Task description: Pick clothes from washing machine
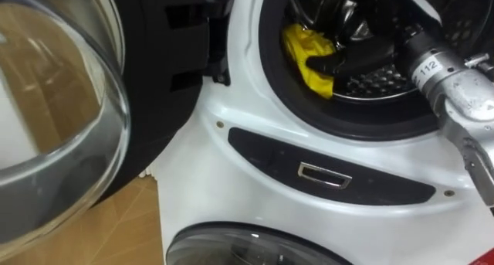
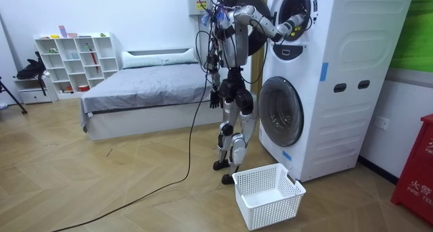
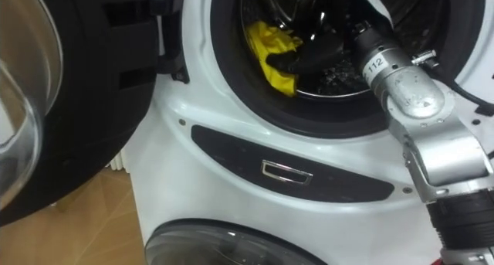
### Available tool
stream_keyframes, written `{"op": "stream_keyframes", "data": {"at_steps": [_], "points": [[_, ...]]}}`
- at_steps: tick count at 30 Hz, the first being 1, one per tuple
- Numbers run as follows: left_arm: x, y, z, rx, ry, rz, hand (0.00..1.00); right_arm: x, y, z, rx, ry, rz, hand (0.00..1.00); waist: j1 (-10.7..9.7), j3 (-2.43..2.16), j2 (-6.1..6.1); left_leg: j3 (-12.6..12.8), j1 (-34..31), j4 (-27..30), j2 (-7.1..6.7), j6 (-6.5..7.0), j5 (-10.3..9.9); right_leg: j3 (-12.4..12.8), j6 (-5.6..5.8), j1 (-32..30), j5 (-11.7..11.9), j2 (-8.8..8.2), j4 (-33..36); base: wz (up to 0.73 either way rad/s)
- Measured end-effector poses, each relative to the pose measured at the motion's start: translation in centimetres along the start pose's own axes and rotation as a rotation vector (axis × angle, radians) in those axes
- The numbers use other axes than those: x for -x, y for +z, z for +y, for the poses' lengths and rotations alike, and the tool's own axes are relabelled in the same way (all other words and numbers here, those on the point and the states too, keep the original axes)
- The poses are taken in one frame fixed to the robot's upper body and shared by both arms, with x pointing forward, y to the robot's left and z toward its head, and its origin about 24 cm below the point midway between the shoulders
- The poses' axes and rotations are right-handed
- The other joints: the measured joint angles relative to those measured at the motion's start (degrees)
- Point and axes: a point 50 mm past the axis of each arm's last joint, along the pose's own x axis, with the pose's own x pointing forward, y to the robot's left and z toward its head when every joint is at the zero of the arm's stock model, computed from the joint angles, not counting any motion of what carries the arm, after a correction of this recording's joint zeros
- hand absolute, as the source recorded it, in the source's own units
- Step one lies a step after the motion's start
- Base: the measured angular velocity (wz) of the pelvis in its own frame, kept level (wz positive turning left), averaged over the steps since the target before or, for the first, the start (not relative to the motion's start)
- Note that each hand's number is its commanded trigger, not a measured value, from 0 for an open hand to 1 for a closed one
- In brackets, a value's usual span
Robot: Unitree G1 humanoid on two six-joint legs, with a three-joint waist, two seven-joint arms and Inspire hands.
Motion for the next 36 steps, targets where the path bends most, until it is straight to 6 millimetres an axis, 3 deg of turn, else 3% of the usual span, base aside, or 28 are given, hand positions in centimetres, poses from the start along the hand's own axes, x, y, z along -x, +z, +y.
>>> {"op": "stream_keyframes", "data": {"at_steps": [7,20,21,23,25,28,29,30,31,32,36], "points": [[0.0,-0.5,-0.1,-0.005,-0.021,0.018,0.00,-0.3,-0.5,-0.3,0.112,0.037,0.050,0.00,-0.18,-0.09,-1.28,-0.04,-0.09,0.08,-0.01,0.00,-0.01,-0.15,0.04,-0.30,-0.02,0.01,-0.01,0.00],[-0.1,-1.3,0.3,-0.024,-0.031,0.070,0.00,-0.9,-1.9,0.0,0.166,0.201,0.172,0.00,1.16,0.21,-1.66,-0.09,0.56,-0.12,-0.06,0.00,-0.01,-0.14,0.04,0.71,-0.02,0.02,-0.08,0.00],[-0.1,-1.1,0.5,-0.028,-0.027,0.069,0.00,-1.1,-1.9,0.3,0.175,0.227,0.179,0.00,1.17,0.47,-1.75,-0.07,0.97,-0.18,-0.07,-0.03,0.01,-0.20,0.04,1.10,-0.03,0.04,-0.14,-0.06],[-0.2,-0.7,0.8,-0.030,-0.019,0.059,0.00,-1.2,-2.2,0.8,0.181,0.269,0.200,0.00,1.44,0.49,-2.15,0.01,1.16,-0.15,-0.04,-0.05,0.01,-0.24,0.07,1.26,-0.06,0.06,-0.15,-0.03],[-0.3,0.0,1.0,-0.036,-0.014,0.044,0.00,-1.1,-2.8,1.2,0.179,0.314,0.232,0.00,1.89,0.79,-2.85,0.16,1.03,0.14,-0.09,-0.08,0.02,-0.13,0.02,1.25,-0.12,0.05,-0.25,-0.04],[-0.5,0.8,1.2,-0.048,-0.011,0.045,0.00,-1.0,-3.0,1.8,0.226,0.347,0.257,0.00,2.26,0.69,-3.38,0.16,0.81,0.74,-0.47,-0.10,0.02,-0.15,-0.15,0.92,-0.23,-0.01,-0.20,0.00],[-0.6,0.9,1.3,-0.049,-0.009,0.045,0.00,-1.0,-3.0,1.8,0.237,0.346,0.260,0.12,2.32,0.62,-3.49,0.10,0.76,0.85,-0.48,-0.10,0.02,-0.17,-0.16,0.91,-0.24,-0.02,-0.20,0.04],[-0.6,1.2,1.5,-0.049,-0.004,0.038,0.00,-1.0,-3.1,1.7,0.263,0.345,0.268,0.60,2.50,0.60,-3.72,0.05,0.70,1.00,-0.48,-0.10,0.02,-0.17,-0.21,0.86,-0.27,-0.03,-0.21,0.00],[-0.7,1.5,1.6,-0.055,-0.001,0.032,0.00,-1.0,-3.1,1.7,0.279,0.350,0.276,0.71,2.70,0.58,-3.89,0.06,0.72,1.05,-0.49,-0.10,0.02,-0.16,-0.21,0.90,-0.27,-0.03,-0.20,0.00],[-0.7,1.6,1.7,-0.059,-0.001,0.031,0.00,-1.0,-3.1,1.8,0.293,0.353,0.278,1.00,2.77,0.57,-3.92,0.08,0.78,1.06,-0.50,-0.10,0.02,-0.14,-0.21,0.97,-0.27,-0.04,-0.16,0.00],[-0.7,1.9,1.6,-0.095,-0.004,0.020,0.00,-1.0,-3.4,2.0,0.340,0.358,0.302,1.00,4.16,0.52,-4.05,0.81,1.33,1.06,-0.37,-0.08,0.03,0.22,-0.23,1.19,-0.23,-0.03,-0.01,-0.09]]}}
